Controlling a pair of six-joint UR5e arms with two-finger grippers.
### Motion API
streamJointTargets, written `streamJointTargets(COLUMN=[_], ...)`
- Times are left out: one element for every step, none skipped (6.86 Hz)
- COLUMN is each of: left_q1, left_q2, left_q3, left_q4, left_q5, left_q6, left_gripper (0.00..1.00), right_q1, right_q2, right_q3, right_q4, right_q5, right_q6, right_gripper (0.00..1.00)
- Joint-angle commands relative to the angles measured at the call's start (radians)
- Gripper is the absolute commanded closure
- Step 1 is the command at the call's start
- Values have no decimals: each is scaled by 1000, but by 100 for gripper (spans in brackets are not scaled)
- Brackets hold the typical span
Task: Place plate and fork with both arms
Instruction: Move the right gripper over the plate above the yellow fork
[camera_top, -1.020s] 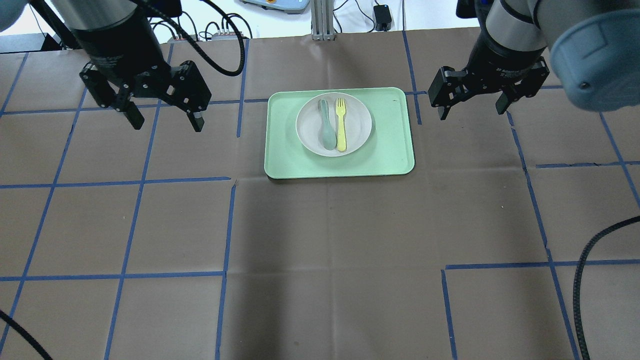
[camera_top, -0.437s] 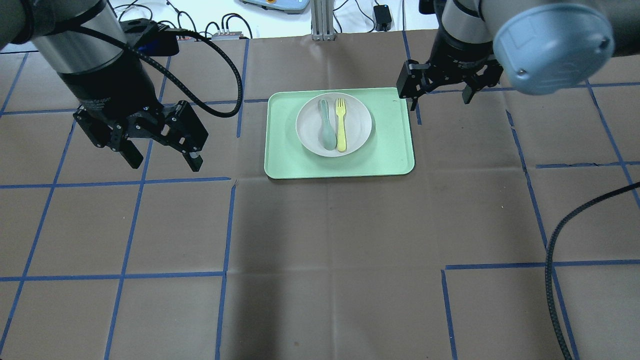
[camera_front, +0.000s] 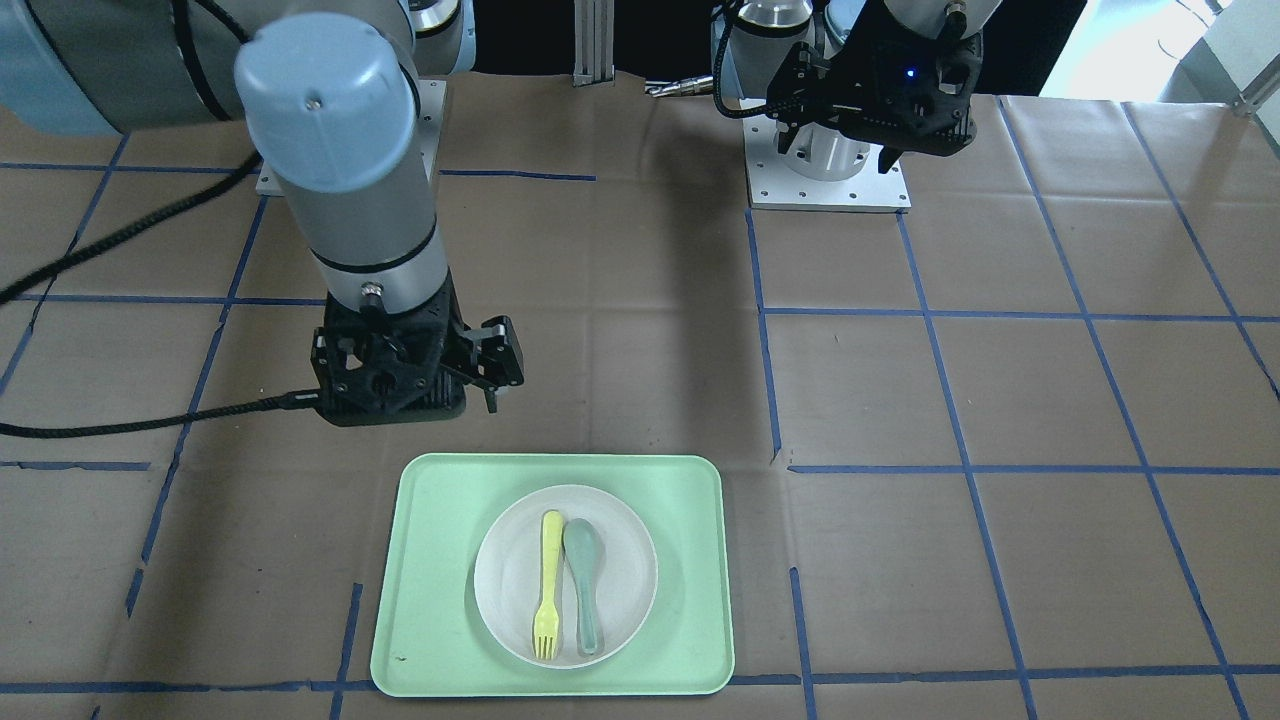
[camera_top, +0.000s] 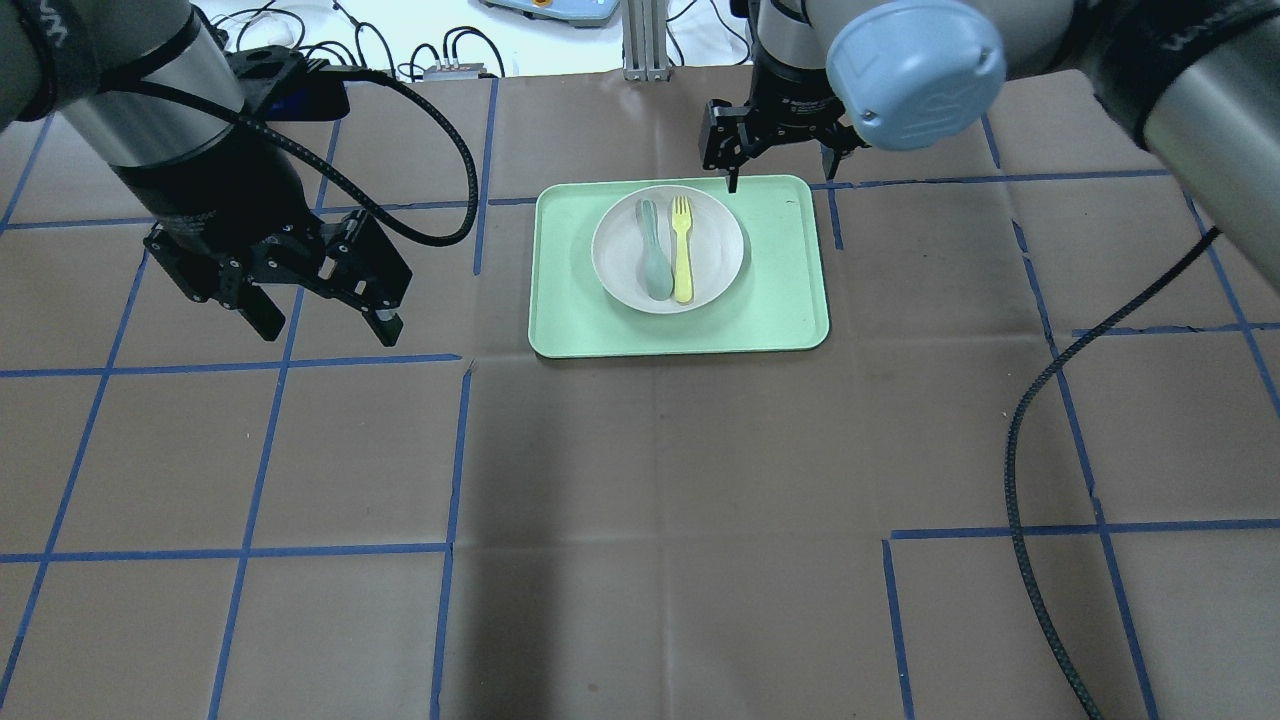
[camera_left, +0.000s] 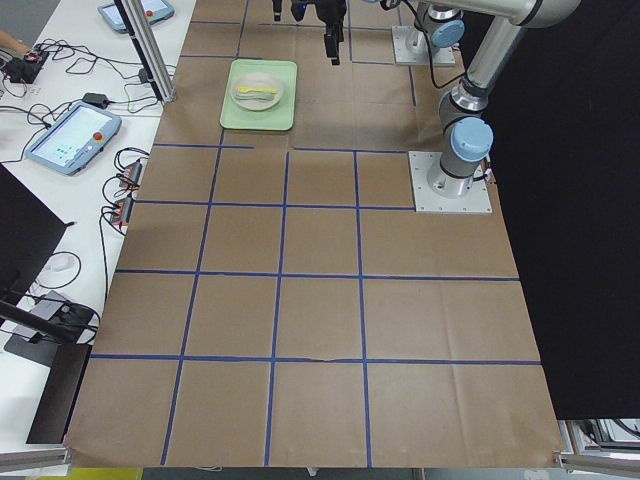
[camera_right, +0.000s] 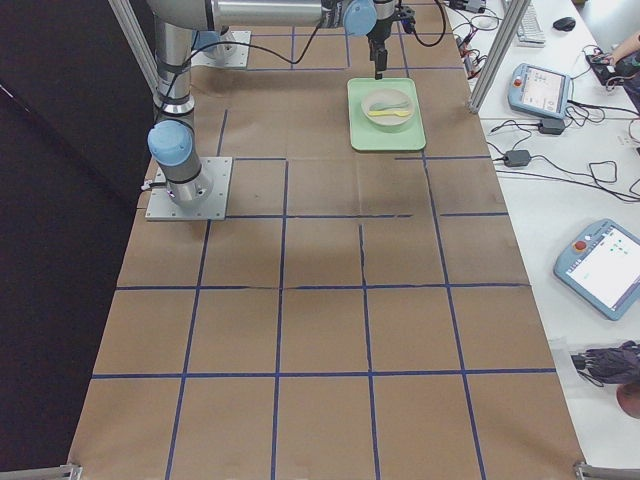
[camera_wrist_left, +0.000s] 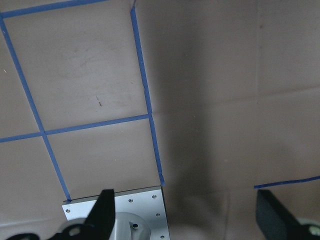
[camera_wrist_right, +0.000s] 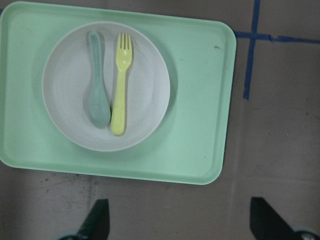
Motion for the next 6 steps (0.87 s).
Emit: streamJointTargets(left_q1=[0, 0, 0, 0, 0, 0], left_q2=[1, 1, 1, 1, 1, 1], left_q3=[-1, -1, 0, 0, 0, 0], left_q4=[7, 7, 7, 7, 7, 7], left_q5=[-1, 0, -1, -1, -1, 0], left_q6=[1, 1, 1, 1, 1, 1], left_gripper=[0, 0, 0, 0, 0, 0], right_q1=[24, 25, 25, 27, 42, 57], right_q2=[109, 143, 176, 190, 206, 229], right_q3=[-15, -18, -20, -20, -21, -23], right_q4=[-81, -88, -104, -105, -115, -160], right_q5=[2, 2, 0, 2, 2, -6], right_q6=[63, 106, 111, 111, 111, 113], right_gripper=[0, 0, 0, 7, 13, 18])
